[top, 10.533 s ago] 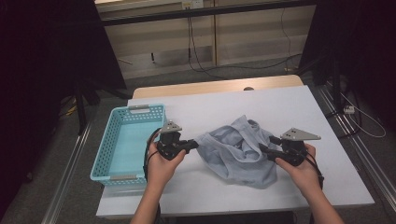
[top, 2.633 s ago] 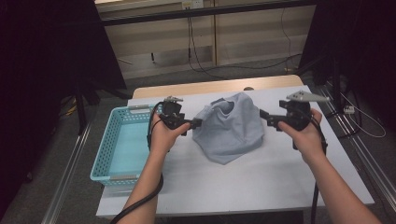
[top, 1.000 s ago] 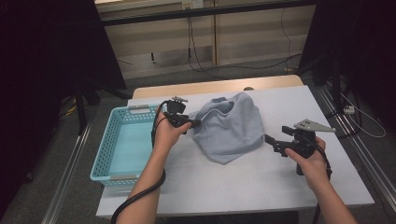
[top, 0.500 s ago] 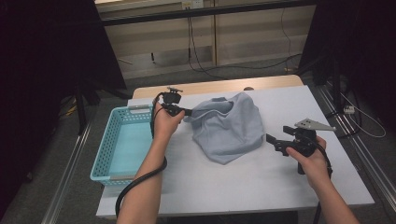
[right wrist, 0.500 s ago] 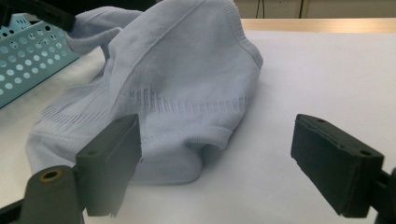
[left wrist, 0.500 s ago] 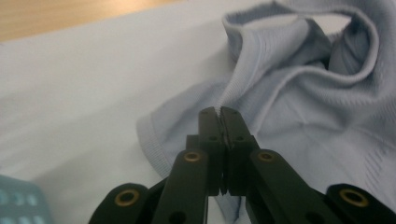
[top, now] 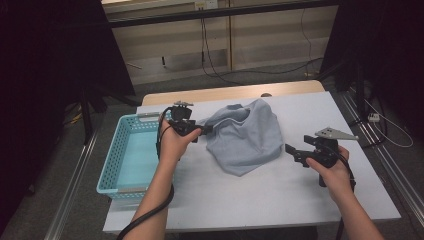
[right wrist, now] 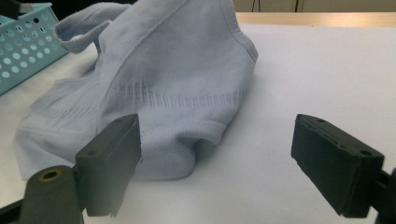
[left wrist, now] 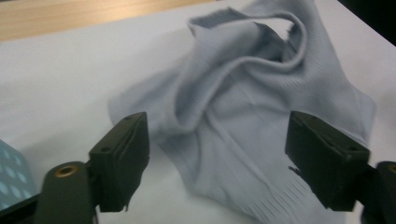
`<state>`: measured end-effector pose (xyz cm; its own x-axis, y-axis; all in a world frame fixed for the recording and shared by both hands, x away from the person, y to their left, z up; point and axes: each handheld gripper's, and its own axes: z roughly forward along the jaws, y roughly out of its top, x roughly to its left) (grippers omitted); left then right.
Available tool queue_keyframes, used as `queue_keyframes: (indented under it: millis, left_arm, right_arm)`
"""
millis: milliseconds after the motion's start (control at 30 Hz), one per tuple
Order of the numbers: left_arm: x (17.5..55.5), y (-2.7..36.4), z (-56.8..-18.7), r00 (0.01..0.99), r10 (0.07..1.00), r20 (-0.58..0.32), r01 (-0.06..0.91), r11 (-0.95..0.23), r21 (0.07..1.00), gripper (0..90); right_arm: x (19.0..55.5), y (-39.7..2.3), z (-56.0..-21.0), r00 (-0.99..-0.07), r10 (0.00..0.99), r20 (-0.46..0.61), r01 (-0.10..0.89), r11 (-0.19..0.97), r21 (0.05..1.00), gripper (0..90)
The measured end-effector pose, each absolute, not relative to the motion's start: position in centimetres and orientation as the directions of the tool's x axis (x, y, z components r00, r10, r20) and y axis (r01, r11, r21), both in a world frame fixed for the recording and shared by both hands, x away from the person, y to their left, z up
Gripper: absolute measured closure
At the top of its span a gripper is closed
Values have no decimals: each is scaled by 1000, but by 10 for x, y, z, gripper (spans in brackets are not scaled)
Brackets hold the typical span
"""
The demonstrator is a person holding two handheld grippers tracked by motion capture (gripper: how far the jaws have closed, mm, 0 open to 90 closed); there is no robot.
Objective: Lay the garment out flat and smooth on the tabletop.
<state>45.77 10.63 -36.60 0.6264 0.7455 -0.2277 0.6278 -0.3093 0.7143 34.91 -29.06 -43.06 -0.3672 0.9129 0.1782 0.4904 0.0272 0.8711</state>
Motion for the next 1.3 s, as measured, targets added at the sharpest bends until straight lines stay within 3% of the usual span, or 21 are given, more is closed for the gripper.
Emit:
queue_keyframes:
  millis: [600,1067,1300]
  left_arm:
    - [397,71,-417,739,634,-226,572,-414,708,195]
    - [396,62,-442,753,632,-184,553,-455,698,368]
    - [393,57,-447,749,641,-170,568,-488,662,504]
  right_arm:
    - [350,-283,-436,-375,913,162,503,54,863,141]
    - [347,-282,-436,-380,913,145,501,71,862,137]
    - [347,-283,-438,-375,916,143,506,73,859,136]
